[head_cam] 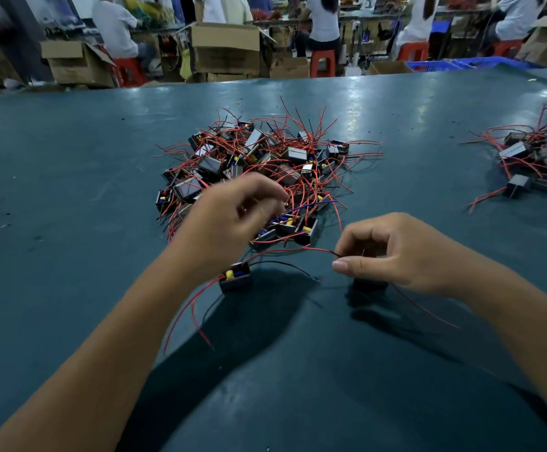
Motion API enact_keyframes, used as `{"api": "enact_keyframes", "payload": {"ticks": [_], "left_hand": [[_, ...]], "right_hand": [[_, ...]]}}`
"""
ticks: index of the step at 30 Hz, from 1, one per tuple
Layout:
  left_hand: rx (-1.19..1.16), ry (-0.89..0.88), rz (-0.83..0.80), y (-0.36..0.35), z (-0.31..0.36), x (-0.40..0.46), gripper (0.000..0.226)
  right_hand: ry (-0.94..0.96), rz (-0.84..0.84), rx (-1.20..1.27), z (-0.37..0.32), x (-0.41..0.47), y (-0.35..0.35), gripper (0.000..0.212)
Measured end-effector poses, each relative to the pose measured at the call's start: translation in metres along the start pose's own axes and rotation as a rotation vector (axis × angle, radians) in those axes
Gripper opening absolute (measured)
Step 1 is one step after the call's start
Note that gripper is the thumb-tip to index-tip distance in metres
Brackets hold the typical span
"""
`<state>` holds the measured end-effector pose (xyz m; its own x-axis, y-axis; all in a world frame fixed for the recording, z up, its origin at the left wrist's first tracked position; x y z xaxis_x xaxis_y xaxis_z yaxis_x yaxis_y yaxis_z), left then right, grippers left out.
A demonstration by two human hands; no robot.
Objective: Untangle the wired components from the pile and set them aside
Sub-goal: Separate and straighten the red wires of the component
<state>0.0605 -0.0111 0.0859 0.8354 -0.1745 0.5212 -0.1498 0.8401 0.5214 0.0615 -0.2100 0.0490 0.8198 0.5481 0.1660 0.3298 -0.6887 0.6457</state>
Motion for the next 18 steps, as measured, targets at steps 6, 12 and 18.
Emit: {"api": "enact_keyframes", "payload": {"ticks": [6,12,18], "left_hand": [[-0.205,0.111,0.026,0.039,-0.020,0.007,0.024],[0.111,0.134,-0.410,0.012,-0.032,-0.007,0.012],[0.345,0.085,-0.516,-0.009,-0.038,-0.013,0.018]], "right_hand": [[0.004,0.051,0.006,0.001,0.001,0.007,0.021],[-0.093,0.217,0.041,0.010,0.005,0.021,0.023],[-0.162,0.309,-0.006,0.019,0.004,0.025,0.019]]}}
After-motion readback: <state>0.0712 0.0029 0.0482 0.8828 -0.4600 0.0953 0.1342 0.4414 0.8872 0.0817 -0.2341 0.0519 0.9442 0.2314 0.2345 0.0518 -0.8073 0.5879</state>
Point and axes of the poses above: each hand's wrist, its own x-axis towards the middle knuckle, its own y-axis out of the back of the hand, z = x × y, the point moved 7 cm from there along x, towards the middle knuckle, and after that the axes turned 6 degrees about z, right-handed, at the moved point
